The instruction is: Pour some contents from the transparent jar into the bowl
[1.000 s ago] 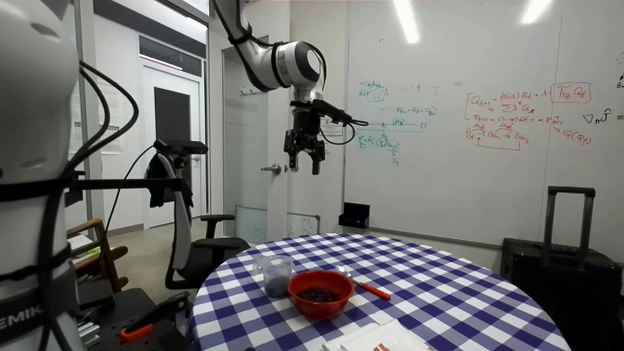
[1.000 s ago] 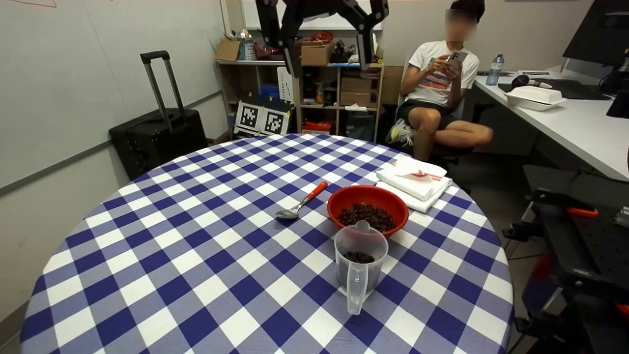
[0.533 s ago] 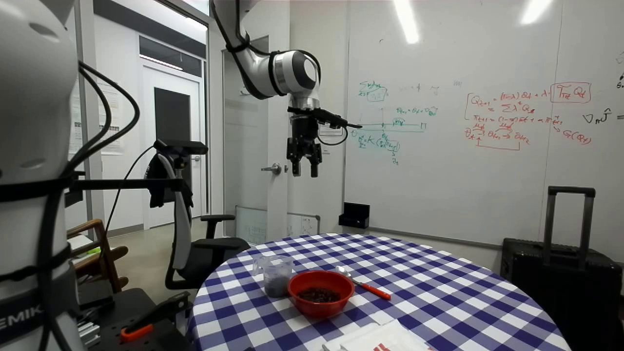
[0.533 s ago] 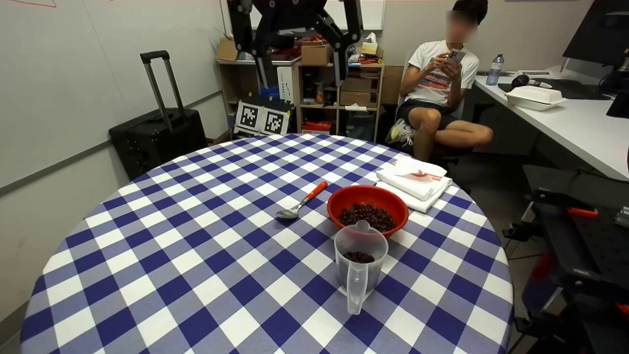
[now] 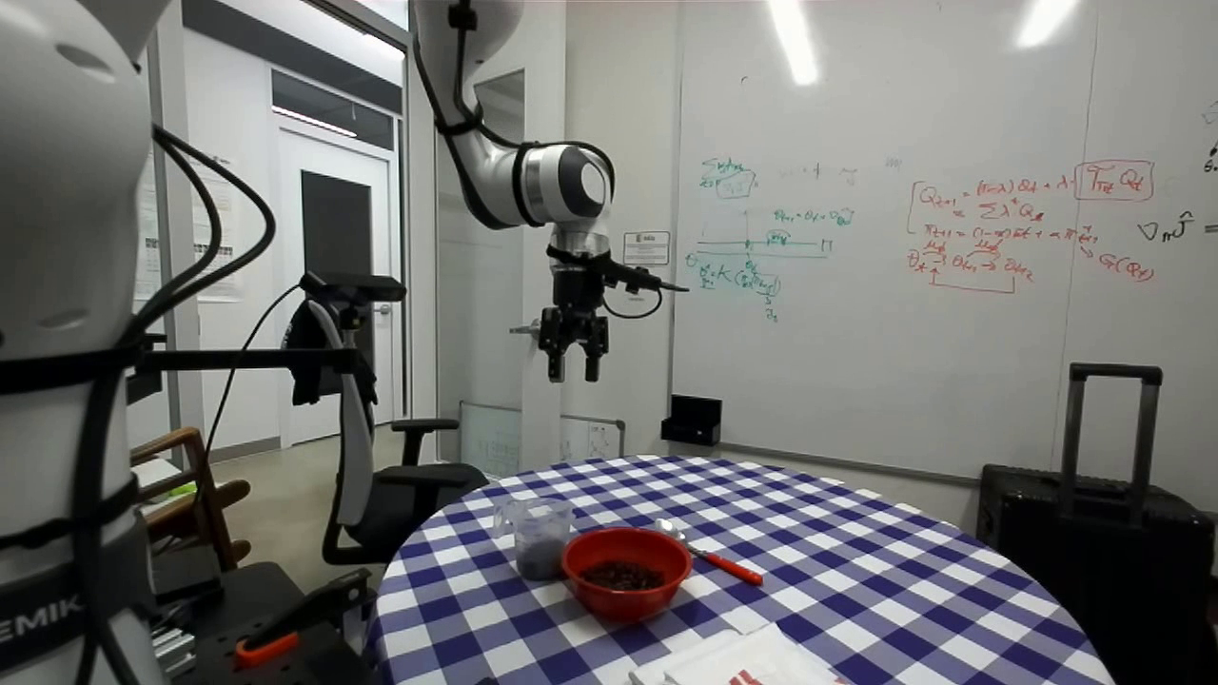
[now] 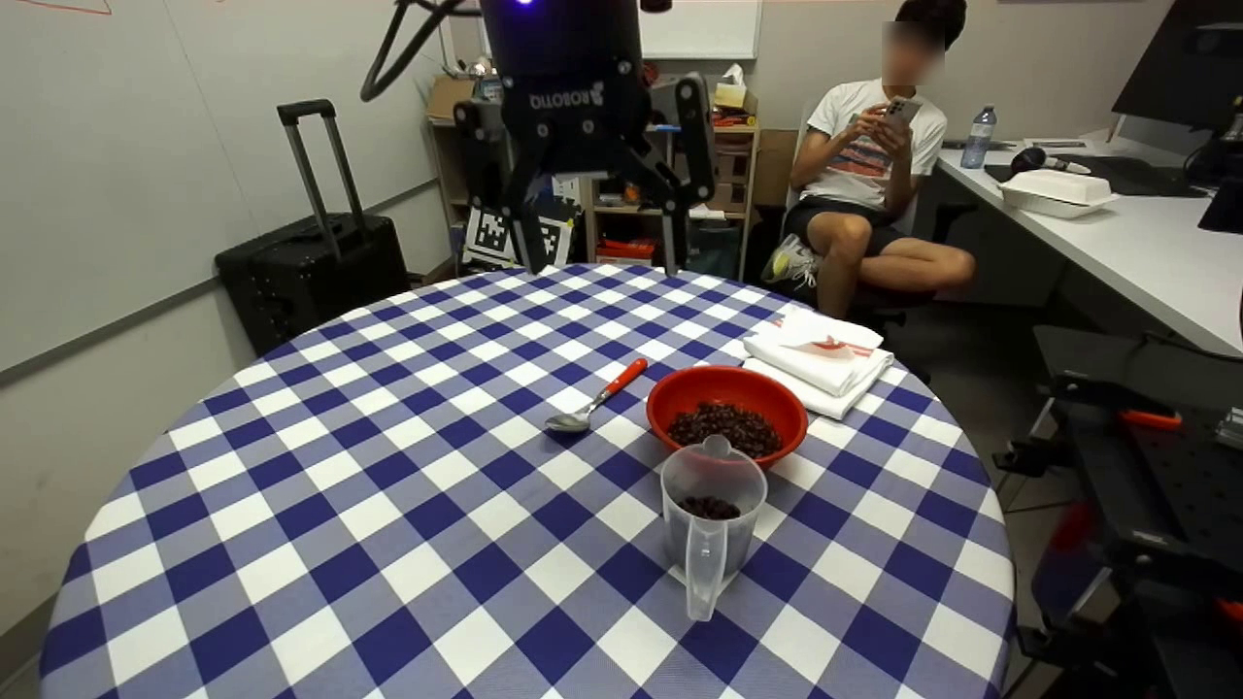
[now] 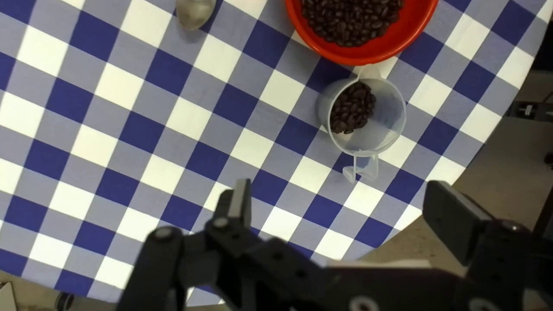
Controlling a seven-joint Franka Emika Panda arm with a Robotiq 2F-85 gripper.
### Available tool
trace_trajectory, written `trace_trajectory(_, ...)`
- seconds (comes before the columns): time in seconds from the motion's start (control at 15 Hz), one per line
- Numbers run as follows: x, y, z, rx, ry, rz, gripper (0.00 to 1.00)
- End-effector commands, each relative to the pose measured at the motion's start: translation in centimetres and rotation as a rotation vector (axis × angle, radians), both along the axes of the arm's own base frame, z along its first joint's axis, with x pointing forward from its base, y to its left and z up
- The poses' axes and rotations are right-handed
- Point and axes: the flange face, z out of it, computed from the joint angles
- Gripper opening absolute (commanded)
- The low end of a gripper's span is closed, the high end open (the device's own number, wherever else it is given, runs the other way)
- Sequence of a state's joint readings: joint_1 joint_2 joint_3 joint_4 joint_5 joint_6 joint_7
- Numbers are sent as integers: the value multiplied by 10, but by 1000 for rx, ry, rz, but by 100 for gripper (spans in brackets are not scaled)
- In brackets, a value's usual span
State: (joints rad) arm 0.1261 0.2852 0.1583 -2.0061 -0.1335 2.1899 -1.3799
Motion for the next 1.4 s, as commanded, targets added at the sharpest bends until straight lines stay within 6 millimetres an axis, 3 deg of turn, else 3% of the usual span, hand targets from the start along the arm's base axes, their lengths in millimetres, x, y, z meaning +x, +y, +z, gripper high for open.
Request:
trace_trajectory(0.0, -16, 9, -22, 10, 23, 1, 100)
trace_trajectory(0.87, -79, 15, -102, -14, 42, -97, 100)
trace_trajectory(1.33, -84, 21, -125, -18, 80, -56, 100)
